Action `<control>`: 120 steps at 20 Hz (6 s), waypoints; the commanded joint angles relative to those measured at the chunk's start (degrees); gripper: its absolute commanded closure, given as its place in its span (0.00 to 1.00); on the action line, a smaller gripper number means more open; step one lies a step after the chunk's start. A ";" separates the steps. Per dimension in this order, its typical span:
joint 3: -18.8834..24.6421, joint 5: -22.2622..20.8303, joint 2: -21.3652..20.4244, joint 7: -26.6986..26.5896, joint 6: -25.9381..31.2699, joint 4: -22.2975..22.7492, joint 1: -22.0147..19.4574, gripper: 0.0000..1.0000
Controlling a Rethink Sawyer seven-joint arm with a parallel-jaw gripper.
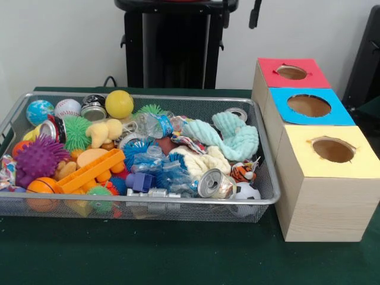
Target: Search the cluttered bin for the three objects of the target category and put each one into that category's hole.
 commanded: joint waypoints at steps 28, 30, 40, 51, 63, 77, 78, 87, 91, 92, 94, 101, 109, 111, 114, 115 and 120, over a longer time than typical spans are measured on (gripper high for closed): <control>12.35 -20.45 18.73 -5.86 -14.07 -6.09 -36.47 0.00; 10.59 -23.77 22.07 -5.57 -13.75 -9.95 -36.58 0.00; 9.72 -30.26 33.83 0.23 -17.56 -16.70 -38.64 0.00; 9.93 -33.94 36.59 0.02 -18.27 -22.37 -40.66 0.00; 13.88 -34.26 37.87 -1.46 -16.62 -24.22 -45.27 0.00; 13.44 -29.30 26.55 -1.06 -4.09 -15.39 -40.06 0.00; 13.33 -28.97 25.78 -0.88 -3.13 -14.82 -39.63 0.00; 17.56 -25.15 19.21 -2.52 2.24 -12.74 -39.60 0.00; 19.72 -23.48 17.79 -3.99 6.29 -14.76 -38.86 0.00; 20.19 -23.12 17.30 -4.29 7.15 -15.05 -38.77 0.00; 20.56 -22.41 16.54 -4.36 8.98 -15.58 -38.26 0.00; 20.80 -22.31 16.40 -1.64 6.95 -16.26 -36.92 0.00; 16.91 -25.93 23.11 2.81 -0.78 -20.01 -35.05 0.00; 16.59 -25.89 24.20 3.19 -1.82 -20.53 -35.21 0.00; 15.79 -25.75 24.39 3.49 -1.57 -20.82 -35.29 0.00; 15.45 -25.67 24.03 3.53 -1.45 -20.38 -35.63 0.00; 14.45 -26.69 23.66 1.51 -1.22 -21.38 -38.51 0.00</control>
